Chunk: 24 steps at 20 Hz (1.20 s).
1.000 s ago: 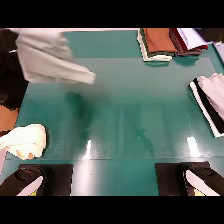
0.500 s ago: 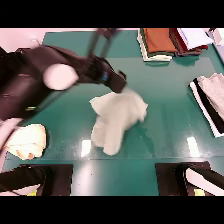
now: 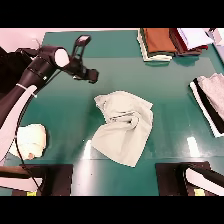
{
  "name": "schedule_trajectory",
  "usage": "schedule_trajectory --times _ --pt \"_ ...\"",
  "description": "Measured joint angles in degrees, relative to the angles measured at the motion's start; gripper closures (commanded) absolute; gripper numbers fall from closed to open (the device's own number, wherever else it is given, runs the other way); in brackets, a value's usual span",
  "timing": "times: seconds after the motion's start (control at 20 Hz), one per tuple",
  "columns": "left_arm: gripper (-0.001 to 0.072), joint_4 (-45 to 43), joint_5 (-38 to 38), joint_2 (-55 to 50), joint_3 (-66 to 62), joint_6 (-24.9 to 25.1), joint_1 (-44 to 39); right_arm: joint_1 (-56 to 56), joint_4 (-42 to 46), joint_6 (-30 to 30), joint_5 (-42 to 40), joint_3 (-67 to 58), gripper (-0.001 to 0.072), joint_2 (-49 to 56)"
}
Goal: Fold the shirts.
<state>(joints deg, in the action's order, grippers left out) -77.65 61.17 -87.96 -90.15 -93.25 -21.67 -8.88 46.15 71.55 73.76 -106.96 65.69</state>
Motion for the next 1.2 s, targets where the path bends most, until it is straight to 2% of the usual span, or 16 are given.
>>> schedule_trajectory --times 0.15,0.4,0.45,0.5,0.55,0.8,1.1,1.15,1.2 --pt "0.0167 6.84 0.96 -3.15 3.85 2.47 3.34 0.00 0.02 0.02 0.22 0.00 0.0694 0.04" --pt "0.0171 14.03 -0.42 -7.41 8.15 6.14 2.40 0.00 0.02 0.04 0.42 0.00 0.0694 0.04" --pt "0.0266 15.02 -1.25 -7.89 8.46 6.40 1.84 0.00 0.02 0.04 0.52 0.00 0.0694 0.04" --pt "0.0600 15.61 -2.36 -8.15 8.68 6.62 1.38 0.00 0.02 0.04 0.72 0.00 0.0694 0.04" --pt "0.0681 16.26 -3.17 -8.44 8.83 6.82 1.07 0.00 0.00 0.04 1.05 0.09 0.0694 0.02" --pt "0.0682 16.00 -1.55 -8.33 4.35 7.19 4.09 -0.90 1.31 0.07 1.55 7.21 0.0694 -2.62" --pt "0.0681 9.09 0.37 -0.15 -1.81 7.37 11.02 -2.64 4.11 0.31 1.51 30.69 0.0688 -8.07" --pt "0.0681 7.52 0.48 1.18 -2.14 7.37 11.47 -2.10 4.44 0.37 0.92 35.15 0.0546 -8.46" --pt "0.0681 6.27 0.59 2.19 -2.38 7.39 11.89 -1.11 4.48 0.39 0.33 39.69 0.0326 -8.59"
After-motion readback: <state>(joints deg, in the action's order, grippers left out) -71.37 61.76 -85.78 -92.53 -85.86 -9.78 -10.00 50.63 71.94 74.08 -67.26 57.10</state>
